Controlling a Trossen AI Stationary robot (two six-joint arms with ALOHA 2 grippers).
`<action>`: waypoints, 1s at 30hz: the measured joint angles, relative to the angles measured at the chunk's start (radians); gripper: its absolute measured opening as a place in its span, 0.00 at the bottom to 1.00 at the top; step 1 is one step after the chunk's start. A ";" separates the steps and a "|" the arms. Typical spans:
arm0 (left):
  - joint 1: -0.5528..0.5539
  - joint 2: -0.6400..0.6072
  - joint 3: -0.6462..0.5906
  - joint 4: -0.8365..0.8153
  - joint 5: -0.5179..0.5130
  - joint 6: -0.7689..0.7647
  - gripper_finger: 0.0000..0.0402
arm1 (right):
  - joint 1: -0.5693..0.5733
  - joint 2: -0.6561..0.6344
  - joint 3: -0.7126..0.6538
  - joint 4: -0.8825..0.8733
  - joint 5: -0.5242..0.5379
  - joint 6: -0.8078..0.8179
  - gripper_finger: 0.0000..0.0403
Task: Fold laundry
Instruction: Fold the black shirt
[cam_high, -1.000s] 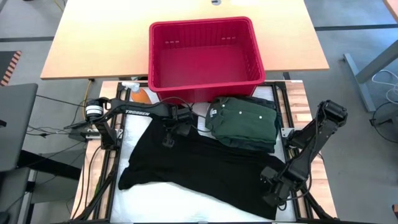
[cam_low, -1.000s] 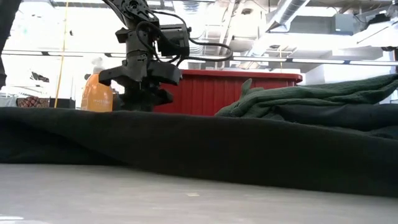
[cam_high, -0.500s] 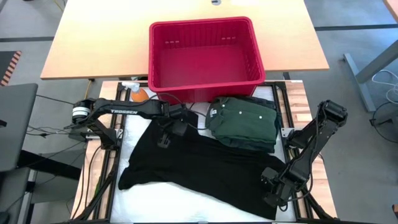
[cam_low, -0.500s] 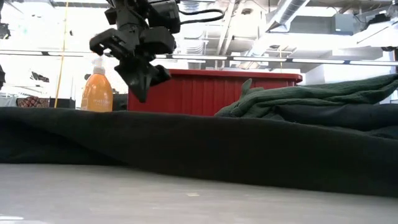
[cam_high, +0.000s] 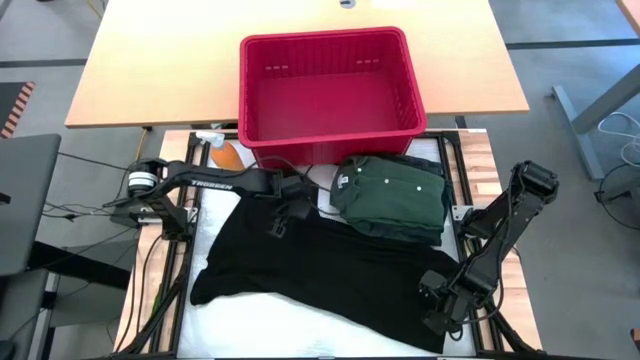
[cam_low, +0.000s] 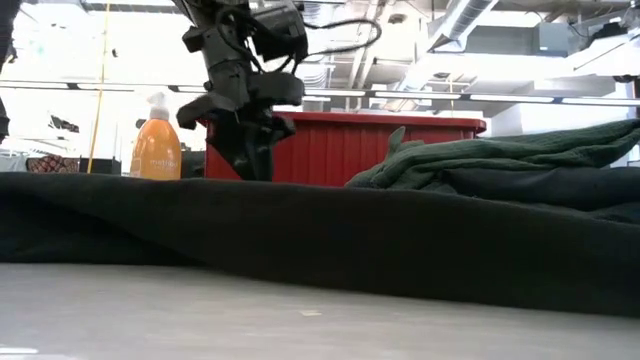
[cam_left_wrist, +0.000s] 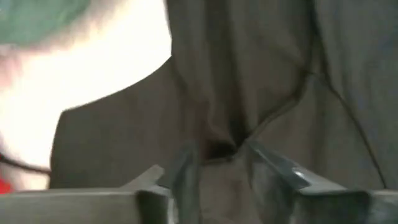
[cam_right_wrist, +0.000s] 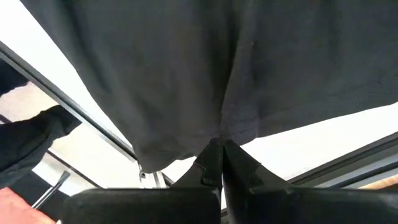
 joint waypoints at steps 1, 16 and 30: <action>0.007 0.006 0.000 0.001 0.002 -0.032 0.36 | 0.000 0.000 0.000 0.001 0.000 0.000 0.05; 0.100 0.068 -0.001 -0.034 0.084 -0.662 0.56 | -0.002 0.000 0.000 0.004 0.027 -0.004 0.05; 0.071 0.073 -0.001 0.000 -0.077 -0.992 0.55 | -0.003 0.000 0.000 0.012 0.030 -0.003 0.05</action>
